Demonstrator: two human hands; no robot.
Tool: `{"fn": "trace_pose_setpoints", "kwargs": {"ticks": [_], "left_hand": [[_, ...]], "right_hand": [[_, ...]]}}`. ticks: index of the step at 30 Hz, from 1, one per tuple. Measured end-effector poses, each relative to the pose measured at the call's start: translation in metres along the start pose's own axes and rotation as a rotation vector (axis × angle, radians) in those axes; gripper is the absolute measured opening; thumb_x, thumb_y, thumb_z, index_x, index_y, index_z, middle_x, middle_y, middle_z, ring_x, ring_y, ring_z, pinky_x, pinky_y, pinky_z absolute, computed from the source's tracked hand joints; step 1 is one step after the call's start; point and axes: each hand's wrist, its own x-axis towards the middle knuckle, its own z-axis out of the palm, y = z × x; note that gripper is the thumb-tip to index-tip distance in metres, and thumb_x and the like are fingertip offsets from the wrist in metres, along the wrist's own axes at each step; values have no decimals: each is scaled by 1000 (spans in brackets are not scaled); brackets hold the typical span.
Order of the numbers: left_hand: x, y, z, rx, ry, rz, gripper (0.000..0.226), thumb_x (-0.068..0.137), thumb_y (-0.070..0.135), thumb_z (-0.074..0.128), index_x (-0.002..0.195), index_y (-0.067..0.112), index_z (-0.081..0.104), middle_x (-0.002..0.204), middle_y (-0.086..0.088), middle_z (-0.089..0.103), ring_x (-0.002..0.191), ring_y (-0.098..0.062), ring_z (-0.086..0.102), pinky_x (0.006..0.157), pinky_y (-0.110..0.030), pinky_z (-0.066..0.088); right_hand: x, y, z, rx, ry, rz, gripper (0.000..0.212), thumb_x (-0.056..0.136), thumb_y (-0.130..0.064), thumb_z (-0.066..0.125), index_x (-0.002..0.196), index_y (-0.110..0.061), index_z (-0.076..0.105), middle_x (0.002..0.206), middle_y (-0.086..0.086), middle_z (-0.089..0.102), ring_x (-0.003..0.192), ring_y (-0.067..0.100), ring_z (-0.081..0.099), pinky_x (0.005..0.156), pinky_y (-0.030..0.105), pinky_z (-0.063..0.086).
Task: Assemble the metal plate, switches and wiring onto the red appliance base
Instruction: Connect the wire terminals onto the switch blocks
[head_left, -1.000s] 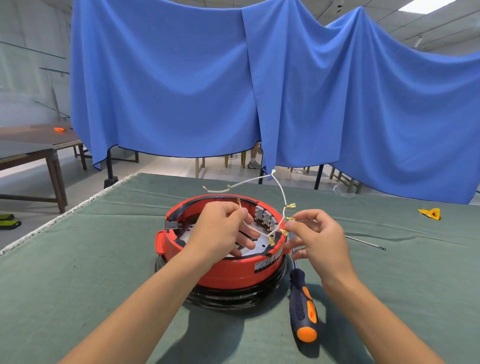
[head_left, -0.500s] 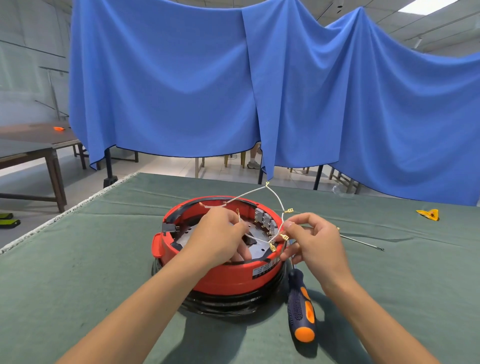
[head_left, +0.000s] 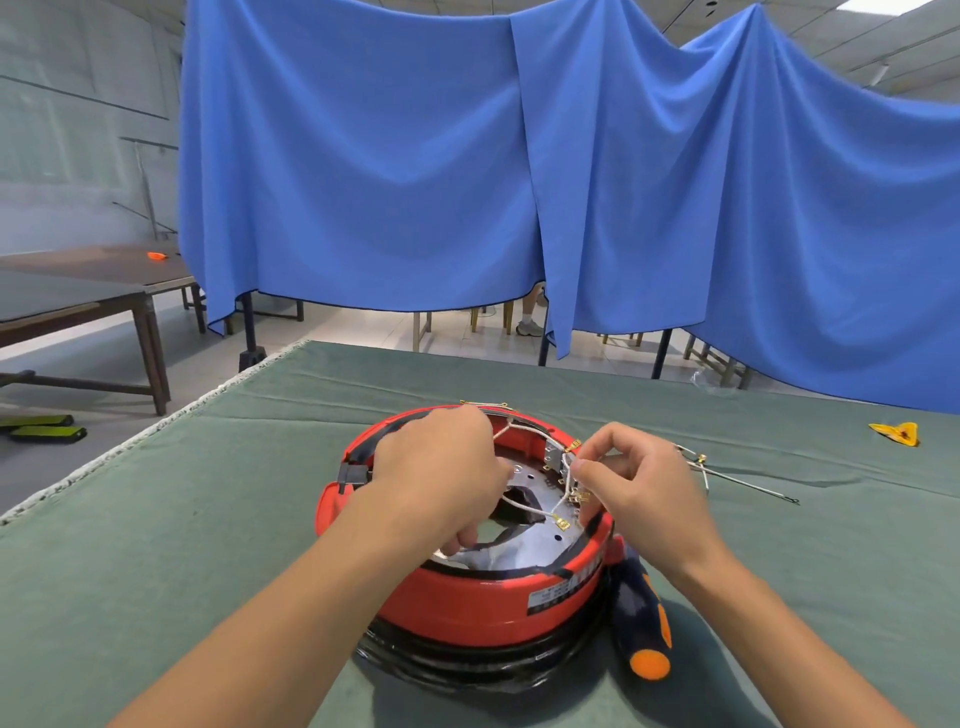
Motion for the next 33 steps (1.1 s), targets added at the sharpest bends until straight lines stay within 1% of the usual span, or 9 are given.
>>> {"fn": "trace_pose_setpoints", "kwargs": {"ticks": [3, 5, 7, 9, 11, 18, 25, 29, 33], "left_hand": [[0, 1, 0, 189, 295, -7, 41, 87, 38, 58, 60, 16, 38, 59, 2, 48, 61, -25, 50, 53, -27, 32], [3, 0, -1, 241, 385, 5, 37, 87, 38, 62, 69, 17, 37, 71, 0, 53, 63, -24, 44, 51, -29, 24], [5, -2, -1, 255, 387, 60, 27, 87, 35, 64, 93, 18, 43, 93, -1, 58, 82, -25, 49, 58, -30, 28], [10, -3, 5, 257, 293, 172, 38, 88, 27, 62, 121, 19, 46, 118, -2, 54, 109, -25, 46, 72, -34, 37], [12, 0, 11, 211, 208, 303, 36, 91, 20, 56, 127, 20, 52, 130, -1, 48, 119, -24, 38, 91, -37, 41], [14, -2, 21, -48, 462, 303, 22, 92, 26, 57, 110, 17, 47, 111, 0, 51, 104, -20, 43, 90, -34, 41], [12, -2, 24, 108, 641, 398, 28, 85, 16, 64, 113, 21, 61, 103, 1, 45, 97, -18, 43, 61, -25, 37], [14, -1, 29, 175, 559, 512, 22, 93, 26, 52, 105, 22, 70, 111, 3, 52, 106, -20, 39, 80, -30, 37], [18, 0, 32, 131, 422, 496, 26, 96, 28, 47, 105, 21, 70, 110, 7, 62, 110, -17, 40, 91, -33, 35]], "right_hand": [[1, -5, -3, -114, -76, -41, 18, 83, -16, 65, 67, -22, 59, 50, -3, 65, 47, 10, 58, 58, 28, 44], [3, -8, -7, -184, -141, -60, 18, 83, -22, 68, 66, -23, 61, 51, -5, 65, 46, 4, 54, 57, 26, 42], [4, -10, -9, -233, -182, -69, 17, 83, -26, 69, 67, -24, 63, 52, -8, 66, 48, 1, 56, 60, 26, 45], [4, -11, -8, -285, -196, -98, 16, 84, -30, 68, 69, -28, 62, 52, -11, 66, 53, 2, 59, 65, 29, 49], [3, -11, -7, -299, -188, -130, 16, 85, -30, 68, 70, -31, 61, 52, -13, 65, 54, 4, 60, 65, 31, 51], [4, -6, -6, -338, -156, -168, 14, 79, -40, 71, 67, -42, 64, 62, -21, 64, 66, 2, 55, 64, 33, 48], [6, -3, -4, -416, -101, -166, 15, 75, -40, 76, 66, -43, 65, 79, -11, 51, 88, 2, 40, 69, 20, 35], [6, -3, -3, -335, -137, -133, 22, 75, -32, 78, 64, -45, 63, 84, -12, 55, 93, -3, 37, 71, 4, 28], [4, -2, -1, -294, -194, -108, 24, 74, -28, 79, 63, -43, 64, 89, -15, 60, 98, 3, 37, 76, 3, 27]]}}
